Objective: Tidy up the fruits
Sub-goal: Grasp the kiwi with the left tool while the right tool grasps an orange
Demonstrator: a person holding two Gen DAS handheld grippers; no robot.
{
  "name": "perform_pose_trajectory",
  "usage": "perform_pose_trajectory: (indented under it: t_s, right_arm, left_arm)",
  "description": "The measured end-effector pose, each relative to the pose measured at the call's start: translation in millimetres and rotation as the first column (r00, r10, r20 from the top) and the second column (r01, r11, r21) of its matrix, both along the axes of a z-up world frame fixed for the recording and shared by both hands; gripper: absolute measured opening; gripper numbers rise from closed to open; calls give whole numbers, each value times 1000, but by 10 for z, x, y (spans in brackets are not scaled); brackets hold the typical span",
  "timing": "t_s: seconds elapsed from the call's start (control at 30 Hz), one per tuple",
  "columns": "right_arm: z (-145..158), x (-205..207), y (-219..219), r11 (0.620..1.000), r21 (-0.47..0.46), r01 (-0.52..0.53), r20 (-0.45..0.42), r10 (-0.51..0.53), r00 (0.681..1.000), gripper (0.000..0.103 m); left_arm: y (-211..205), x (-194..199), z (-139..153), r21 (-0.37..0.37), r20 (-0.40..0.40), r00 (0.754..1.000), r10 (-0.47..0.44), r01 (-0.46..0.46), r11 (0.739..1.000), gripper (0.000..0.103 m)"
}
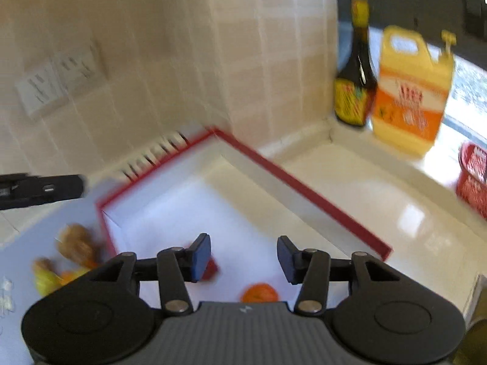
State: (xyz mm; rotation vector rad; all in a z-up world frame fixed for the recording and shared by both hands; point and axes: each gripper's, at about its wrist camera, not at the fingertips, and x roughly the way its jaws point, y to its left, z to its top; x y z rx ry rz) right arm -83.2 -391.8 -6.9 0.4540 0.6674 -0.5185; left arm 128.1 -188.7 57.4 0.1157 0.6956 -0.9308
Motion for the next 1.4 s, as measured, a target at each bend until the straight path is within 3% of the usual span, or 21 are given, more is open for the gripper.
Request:
perform_pose_trajectory:
  t_s: [0.1, 0.23, 0.33, 0.47, 0.6, 0.73, 1.13, 1.4]
  right_arm:
    - [246, -7, 188, 998, 9, -63, 83, 63, 995, 58]
    - [466, 148, 527, 984, -11, -178, 138, 178, 974, 68]
    - [444, 304, 792, 965, -11, -262, 111, 262, 959, 69]
    - [229, 535, 1073, 935, 23, -354, -4, 355, 935, 69]
    - [-1, 717, 1325, 882, -2, -472, -146, 467, 872, 69]
    - [-142, 811, 1462, 858, -8, -514, -195, 502, 842, 69]
    - [-509, 1011, 1447, 838, 70, -541, -240, 541, 806, 69]
    - [-599, 1129, 1464, 829, 56, -557, -247, 552, 797, 69]
  left_arm:
    - [528, 102, 273, -34, 50, 993, 108, -107, 994, 80]
    - [1137, 205, 405, -46, 62, 966, 250, -247, 968, 81]
    - [1463, 257, 284, -25, 7, 951, 310, -309, 951, 81]
    - [1674, 294, -130, -19, -132, 951, 279, -284, 959, 82]
    - [1559, 294, -614, -26, -289, 927, 239, -257, 966, 82]
    - [1362, 246, -949, -9, -367, 905, 216, -236, 972, 82]
    - [858, 384, -1372, 43, -496, 846, 196, -201, 979, 82]
    - [774, 407, -1485, 53, -519, 833, 190, -191, 980, 82]
